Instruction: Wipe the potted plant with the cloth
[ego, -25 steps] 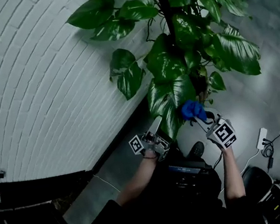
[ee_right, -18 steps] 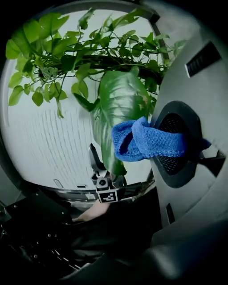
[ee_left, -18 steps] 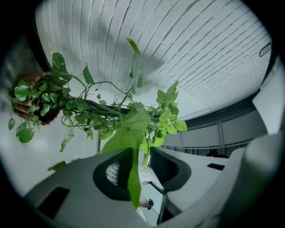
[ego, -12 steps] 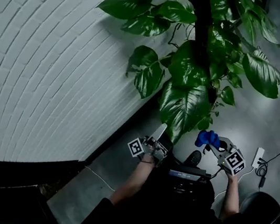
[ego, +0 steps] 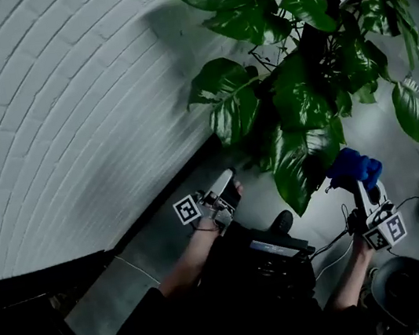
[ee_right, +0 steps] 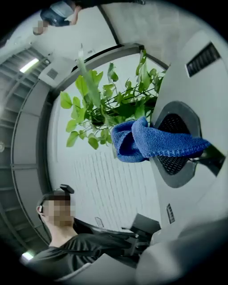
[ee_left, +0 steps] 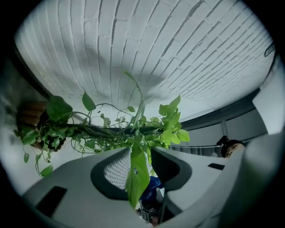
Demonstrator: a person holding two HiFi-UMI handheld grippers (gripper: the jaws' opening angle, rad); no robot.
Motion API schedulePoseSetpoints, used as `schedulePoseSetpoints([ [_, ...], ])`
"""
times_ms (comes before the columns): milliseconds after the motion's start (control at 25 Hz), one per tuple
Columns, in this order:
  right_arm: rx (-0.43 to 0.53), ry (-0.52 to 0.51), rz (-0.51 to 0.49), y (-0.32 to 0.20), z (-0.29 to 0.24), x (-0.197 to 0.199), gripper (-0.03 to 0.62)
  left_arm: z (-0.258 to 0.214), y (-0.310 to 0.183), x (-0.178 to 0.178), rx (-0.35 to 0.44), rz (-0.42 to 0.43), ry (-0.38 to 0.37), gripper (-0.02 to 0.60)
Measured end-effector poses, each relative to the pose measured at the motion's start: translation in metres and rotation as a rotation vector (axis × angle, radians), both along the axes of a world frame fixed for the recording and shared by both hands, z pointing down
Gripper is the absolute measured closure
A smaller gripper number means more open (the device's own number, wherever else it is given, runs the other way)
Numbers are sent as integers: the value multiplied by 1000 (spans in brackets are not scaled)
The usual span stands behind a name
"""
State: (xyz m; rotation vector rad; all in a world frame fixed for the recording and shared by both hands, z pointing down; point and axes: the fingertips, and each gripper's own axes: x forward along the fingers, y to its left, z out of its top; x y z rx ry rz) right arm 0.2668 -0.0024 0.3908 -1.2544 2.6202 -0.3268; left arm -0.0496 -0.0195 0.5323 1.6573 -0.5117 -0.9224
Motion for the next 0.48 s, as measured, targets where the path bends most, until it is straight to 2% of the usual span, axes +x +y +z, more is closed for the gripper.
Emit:
schedulePoseSetpoints([
  [80, 7, -5, 40, -5, -24, -23, 543, -7, -13, -22, 24, 16, -20, 414],
  [240, 3, 32, 61, -27, -58, -90, 543, -22, -51, -57, 87, 40, -59, 295],
  [360, -16, 103, 75, -41, -64, -139, 543, -33, -79, -71, 128, 72, -81, 268],
  [480, -64, 221, 86, -57, -58, -176, 543, -46, -100, -67, 164, 107, -83, 256],
])
